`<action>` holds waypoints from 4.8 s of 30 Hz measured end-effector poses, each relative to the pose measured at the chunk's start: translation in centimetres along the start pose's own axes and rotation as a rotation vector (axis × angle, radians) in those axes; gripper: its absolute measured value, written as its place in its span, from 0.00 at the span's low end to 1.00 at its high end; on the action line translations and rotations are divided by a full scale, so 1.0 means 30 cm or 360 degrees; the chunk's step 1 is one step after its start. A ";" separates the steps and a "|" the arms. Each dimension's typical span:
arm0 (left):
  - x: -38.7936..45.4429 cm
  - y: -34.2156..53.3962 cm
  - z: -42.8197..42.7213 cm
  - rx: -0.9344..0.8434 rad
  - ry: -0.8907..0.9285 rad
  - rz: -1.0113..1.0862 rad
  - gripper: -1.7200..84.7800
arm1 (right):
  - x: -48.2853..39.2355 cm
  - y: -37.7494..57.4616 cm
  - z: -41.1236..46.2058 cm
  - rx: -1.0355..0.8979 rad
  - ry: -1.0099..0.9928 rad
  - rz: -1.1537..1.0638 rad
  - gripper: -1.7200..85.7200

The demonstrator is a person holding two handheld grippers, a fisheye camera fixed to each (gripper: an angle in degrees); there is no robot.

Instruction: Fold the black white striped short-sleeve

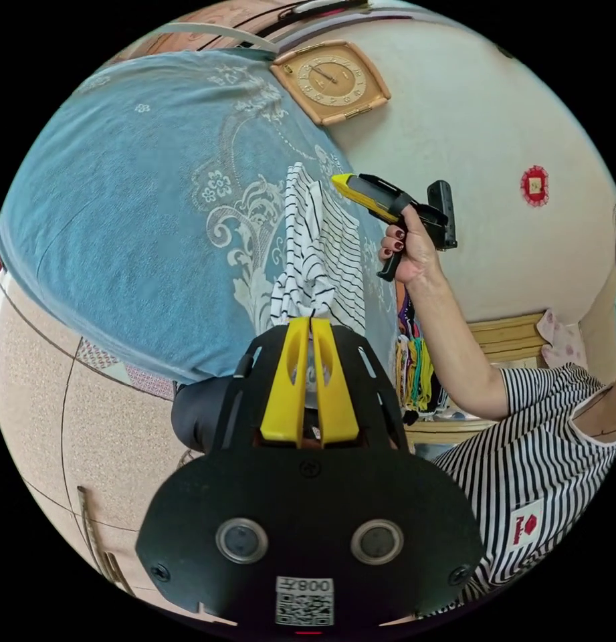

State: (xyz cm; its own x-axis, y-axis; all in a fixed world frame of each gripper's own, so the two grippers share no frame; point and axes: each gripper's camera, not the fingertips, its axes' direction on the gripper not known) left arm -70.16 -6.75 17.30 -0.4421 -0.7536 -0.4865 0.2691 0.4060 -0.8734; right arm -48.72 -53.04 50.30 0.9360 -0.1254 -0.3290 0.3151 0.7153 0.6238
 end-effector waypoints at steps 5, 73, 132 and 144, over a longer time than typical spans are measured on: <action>0.058 0.001 0.029 -0.0013 -0.0021 0.0095 0.03 | -0.025 -0.008 0.040 -0.0084 0.0028 0.0052 0.02; 0.768 0.285 0.471 -0.0254 -0.0501 0.0401 0.02 | 0.409 1.359 -0.223 -0.0129 -0.0176 0.0577 0.11; 0.497 0.889 1.033 -0.0270 0.1029 -0.0523 0.04 | 0.813 2.018 0.110 0.0123 -0.1192 0.0949 0.13; 0.462 0.926 0.974 -0.0285 0.0989 -0.0481 0.05 | 0.762 1.945 0.191 0.0022 -0.1221 0.0921 0.07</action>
State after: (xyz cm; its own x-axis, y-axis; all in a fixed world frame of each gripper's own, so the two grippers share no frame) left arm -43.81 -21.03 -13.03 -0.8955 -0.4340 -0.0989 -0.0636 0.3447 -0.9365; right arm -8.05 -18.11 83.25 0.7934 -0.1747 0.5831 -0.2309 0.8000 0.5538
